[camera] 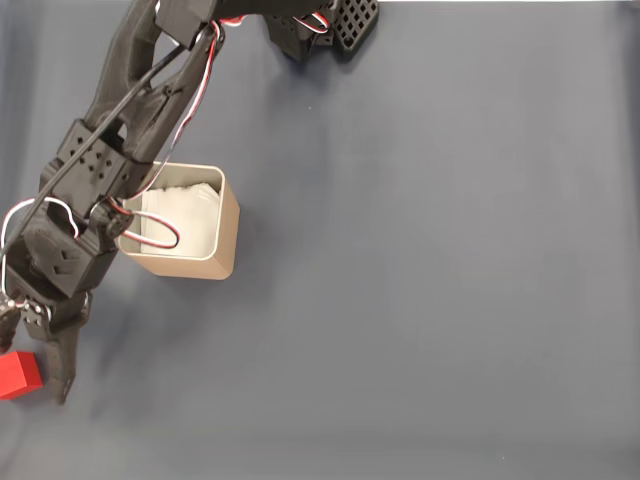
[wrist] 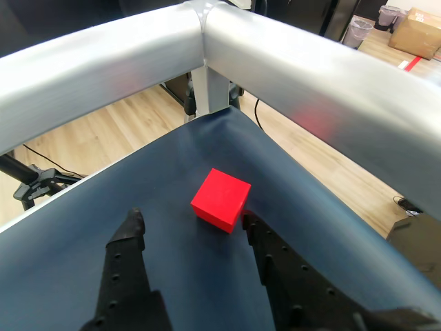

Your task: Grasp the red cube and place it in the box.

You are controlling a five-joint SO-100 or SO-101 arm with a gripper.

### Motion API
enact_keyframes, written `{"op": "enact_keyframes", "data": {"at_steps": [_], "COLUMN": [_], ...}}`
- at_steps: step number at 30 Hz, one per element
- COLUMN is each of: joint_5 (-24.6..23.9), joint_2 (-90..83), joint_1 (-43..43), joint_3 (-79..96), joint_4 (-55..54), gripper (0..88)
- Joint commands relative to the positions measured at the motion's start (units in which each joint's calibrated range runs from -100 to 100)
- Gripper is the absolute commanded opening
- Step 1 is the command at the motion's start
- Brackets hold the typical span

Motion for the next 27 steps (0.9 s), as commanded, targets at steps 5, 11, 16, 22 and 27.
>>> {"op": "enact_keyframes", "data": {"at_steps": [5, 11, 16, 22, 27], "joint_5": [0.88, 1.12, 1.22, 1.71, 1.90], "joint_2": [3.25, 5.76, 6.80, 7.67, 8.19], "joint_1": [-0.56, -0.20, 0.01, 1.22, 1.57], "joint_3": [-8.86, -11.87, -12.41, -12.41, -12.41], "joint_4": [-1.04, -0.79, -0.79, -0.55, -0.55], "gripper": [35.9, 36.4, 36.4, 36.1, 36.1]}}
